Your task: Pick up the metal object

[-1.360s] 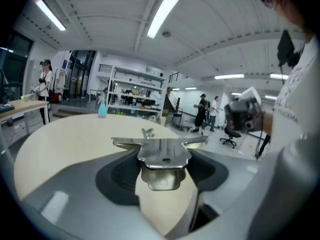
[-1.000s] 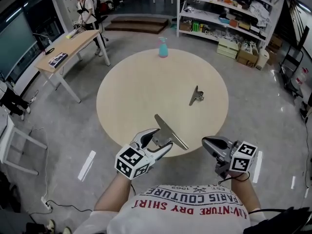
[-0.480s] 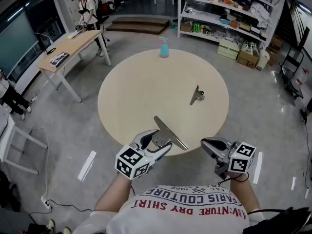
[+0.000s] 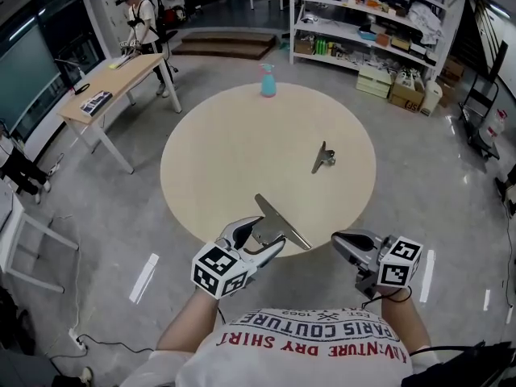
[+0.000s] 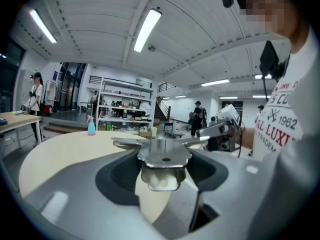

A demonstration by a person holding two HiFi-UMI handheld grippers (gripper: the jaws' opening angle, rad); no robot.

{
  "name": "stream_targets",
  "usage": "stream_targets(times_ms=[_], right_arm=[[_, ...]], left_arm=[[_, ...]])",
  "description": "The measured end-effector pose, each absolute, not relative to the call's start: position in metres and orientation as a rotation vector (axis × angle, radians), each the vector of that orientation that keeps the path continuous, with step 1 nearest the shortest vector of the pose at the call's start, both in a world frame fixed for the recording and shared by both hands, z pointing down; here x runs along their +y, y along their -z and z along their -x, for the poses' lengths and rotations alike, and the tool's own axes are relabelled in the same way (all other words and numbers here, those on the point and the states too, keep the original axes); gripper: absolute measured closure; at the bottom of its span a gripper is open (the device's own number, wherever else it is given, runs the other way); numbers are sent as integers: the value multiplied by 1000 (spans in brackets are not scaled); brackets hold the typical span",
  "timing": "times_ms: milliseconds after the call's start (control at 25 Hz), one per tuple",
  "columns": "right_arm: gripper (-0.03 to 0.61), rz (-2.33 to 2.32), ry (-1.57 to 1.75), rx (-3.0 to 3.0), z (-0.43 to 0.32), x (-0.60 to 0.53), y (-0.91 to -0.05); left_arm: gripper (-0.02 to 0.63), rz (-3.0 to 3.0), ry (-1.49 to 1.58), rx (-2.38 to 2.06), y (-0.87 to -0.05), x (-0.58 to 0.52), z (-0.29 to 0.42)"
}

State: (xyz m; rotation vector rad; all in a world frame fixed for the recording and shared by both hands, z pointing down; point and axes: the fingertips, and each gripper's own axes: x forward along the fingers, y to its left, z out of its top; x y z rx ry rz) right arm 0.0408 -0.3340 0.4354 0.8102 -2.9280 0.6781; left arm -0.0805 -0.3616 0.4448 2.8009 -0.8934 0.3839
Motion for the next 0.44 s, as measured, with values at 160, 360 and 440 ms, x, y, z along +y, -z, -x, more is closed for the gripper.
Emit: stream_targets(times_ms=[160,360,440], right_arm=[[577,-794,-664,-2928,-39,-335,-434],[577,-787,-659,-2923,-36,-328,-435],[577,-789,-660,-2922,-36,-329,-436]], left_arm=[[330,-2805,-363,-886,-441,-363,81],[330,-2816,-366,-888,-439,-361,84],[330,-2816,-376,-887,-441,-362,84]])
